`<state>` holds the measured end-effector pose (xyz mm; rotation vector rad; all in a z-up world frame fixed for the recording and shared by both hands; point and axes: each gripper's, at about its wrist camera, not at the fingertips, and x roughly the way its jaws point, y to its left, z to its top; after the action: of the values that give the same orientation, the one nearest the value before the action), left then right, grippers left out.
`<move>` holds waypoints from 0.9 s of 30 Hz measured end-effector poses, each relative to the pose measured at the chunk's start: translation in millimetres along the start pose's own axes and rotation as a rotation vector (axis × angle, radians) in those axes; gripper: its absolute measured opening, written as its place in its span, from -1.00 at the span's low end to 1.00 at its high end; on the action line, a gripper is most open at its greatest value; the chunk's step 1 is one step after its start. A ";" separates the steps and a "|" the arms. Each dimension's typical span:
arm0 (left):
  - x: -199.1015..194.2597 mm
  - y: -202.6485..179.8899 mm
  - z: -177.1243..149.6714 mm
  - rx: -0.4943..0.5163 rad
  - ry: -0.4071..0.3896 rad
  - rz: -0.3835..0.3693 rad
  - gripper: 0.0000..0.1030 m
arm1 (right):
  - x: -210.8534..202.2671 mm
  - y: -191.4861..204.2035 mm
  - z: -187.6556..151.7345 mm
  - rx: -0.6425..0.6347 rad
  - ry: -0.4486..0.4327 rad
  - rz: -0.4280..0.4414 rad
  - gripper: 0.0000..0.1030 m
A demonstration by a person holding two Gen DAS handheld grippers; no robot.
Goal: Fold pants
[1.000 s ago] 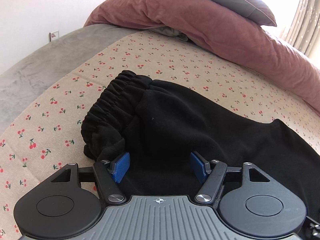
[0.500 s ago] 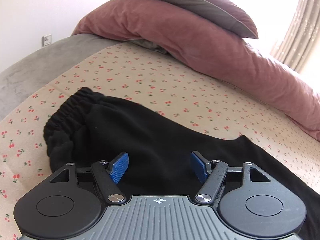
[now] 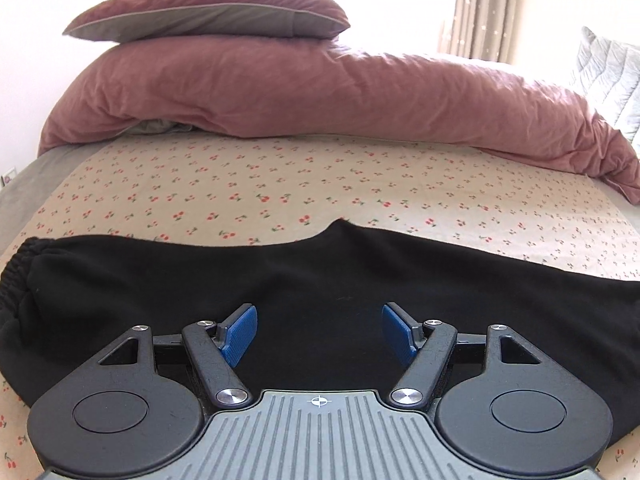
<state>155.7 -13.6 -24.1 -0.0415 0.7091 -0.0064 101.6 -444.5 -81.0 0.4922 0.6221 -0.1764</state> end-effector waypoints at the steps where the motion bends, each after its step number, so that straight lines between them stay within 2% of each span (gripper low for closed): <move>1: 0.5 -7.6 -0.7 0.008 -0.005 -0.012 0.36 | -0.7 -5.6 5.0 0.040 0.007 -0.013 0.30; 5: 7.8 -32.7 -9.2 0.008 0.016 -0.061 0.36 | -5.3 -29.3 8.0 0.209 0.045 0.001 0.30; 11: 20.4 -66.6 -24.8 0.107 0.060 -0.063 0.37 | -15.9 -44.3 0.2 0.235 0.058 -0.014 0.30; 16: 18.6 -66.9 -25.2 0.096 0.067 -0.059 0.37 | -15.4 -60.8 2.8 0.328 0.039 0.021 0.30; 20: 20.3 -59.0 -25.4 0.054 0.080 -0.072 0.37 | -8.2 -66.4 5.0 0.328 0.031 0.021 0.30; 23: 25.2 -55.1 -27.7 0.054 0.106 -0.074 0.37 | -5.6 -69.1 3.1 0.368 0.016 0.027 0.30; 27: 26.3 -52.3 -26.8 0.052 0.102 -0.080 0.37 | 0.8 -77.0 4.5 0.406 -0.020 0.018 0.28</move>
<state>158.7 -67.3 -59.5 -0.0202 0.8086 -0.1044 81.2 -513.9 -108.1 0.8865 0.5628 -0.2923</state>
